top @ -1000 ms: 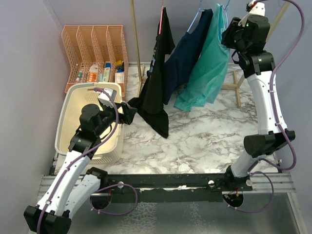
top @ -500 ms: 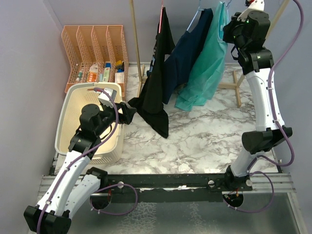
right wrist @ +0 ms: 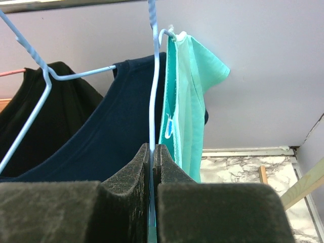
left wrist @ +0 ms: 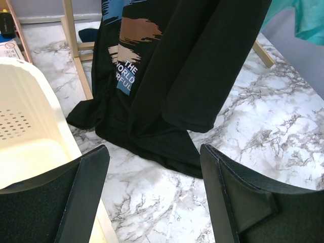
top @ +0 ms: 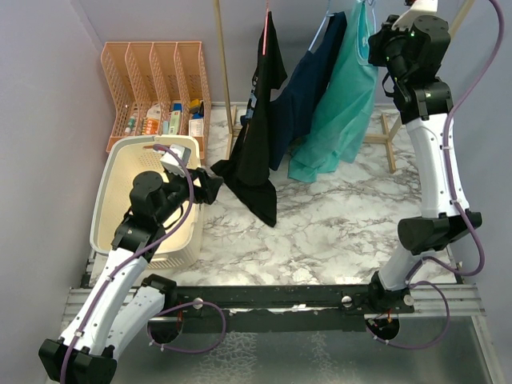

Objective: Remove the t-shirt from the hanger

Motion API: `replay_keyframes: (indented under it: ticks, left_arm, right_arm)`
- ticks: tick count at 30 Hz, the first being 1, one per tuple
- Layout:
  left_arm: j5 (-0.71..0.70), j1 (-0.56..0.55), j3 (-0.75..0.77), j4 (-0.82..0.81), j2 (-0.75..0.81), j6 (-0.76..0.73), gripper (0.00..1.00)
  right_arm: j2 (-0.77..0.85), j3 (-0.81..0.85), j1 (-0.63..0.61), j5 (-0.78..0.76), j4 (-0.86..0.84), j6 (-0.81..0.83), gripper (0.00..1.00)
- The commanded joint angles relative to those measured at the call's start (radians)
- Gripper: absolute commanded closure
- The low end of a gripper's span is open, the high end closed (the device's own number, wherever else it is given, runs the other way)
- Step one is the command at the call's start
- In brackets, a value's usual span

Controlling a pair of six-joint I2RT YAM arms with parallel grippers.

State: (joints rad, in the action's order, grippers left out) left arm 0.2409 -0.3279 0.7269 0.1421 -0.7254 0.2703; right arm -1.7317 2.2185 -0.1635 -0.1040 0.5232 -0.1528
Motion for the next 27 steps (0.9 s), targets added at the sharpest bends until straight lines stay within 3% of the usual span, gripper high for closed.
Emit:
replay_keyframes:
  ticks: [1, 5, 10, 16, 18, 20, 22, 23, 25, 26, 27]
  left_arm:
    - [0.015, -0.002, -0.009, -0.036, 0.017, -0.002, 0.2]
    - [0.008, -0.001, -0.006, -0.039, 0.024, -0.003, 0.01]
    - [0.021, -0.001, -0.002, -0.085, 0.04, -0.012, 0.01]
    - [0.221, -0.003, 0.077, -0.169, -0.046, -0.008, 0.02]
    - [0.297, -0.003, 0.137, -0.201, -0.084, 0.008, 0.13]
    - [0.362, -0.003, 0.208, -0.221, -0.117, 0.022, 0.32]
    - [0.425, -0.003, 0.291, -0.226, -0.151, 0.027, 0.71]
    - [0.463, -0.003, 0.337, -0.225, -0.166, 0.026, 0.85]
    - [0.543, -0.003, 0.425, -0.226, -0.195, 0.027, 0.92]
    - [0.582, -0.003, 0.464, -0.234, -0.208, 0.033, 0.85]
    - [0.616, -0.003, 0.506, -0.245, -0.22, 0.043, 0.71]
  right_arm:
    - [0.131, -0.052, 0.001, -0.008, -0.114, 0.018, 0.99]
    - [0.193, -0.109, 0.001, -0.016, -0.067, 0.004, 0.99]
    - [0.357, -0.273, 0.002, 0.006, -0.001, -0.016, 0.99]
    - [0.592, -0.479, 0.001, 0.208, 0.096, -0.031, 0.99]
    - [0.664, -0.518, 0.002, 0.329, 0.13, -0.028, 0.99]
    - [0.719, -0.537, 0.001, 0.484, 0.161, -0.02, 0.99]
    - [0.755, -0.524, 0.001, 0.62, 0.191, -0.022, 0.99]
    - [0.769, -0.514, 0.001, 0.685, 0.202, -0.025, 0.99]
    - [0.793, -0.492, 0.001, 0.801, 0.212, -0.037, 0.99]
    - [0.803, -0.484, 0.001, 0.851, 0.215, -0.043, 0.99]
    - [0.808, -0.481, 0.001, 0.896, 0.217, -0.051, 0.99]
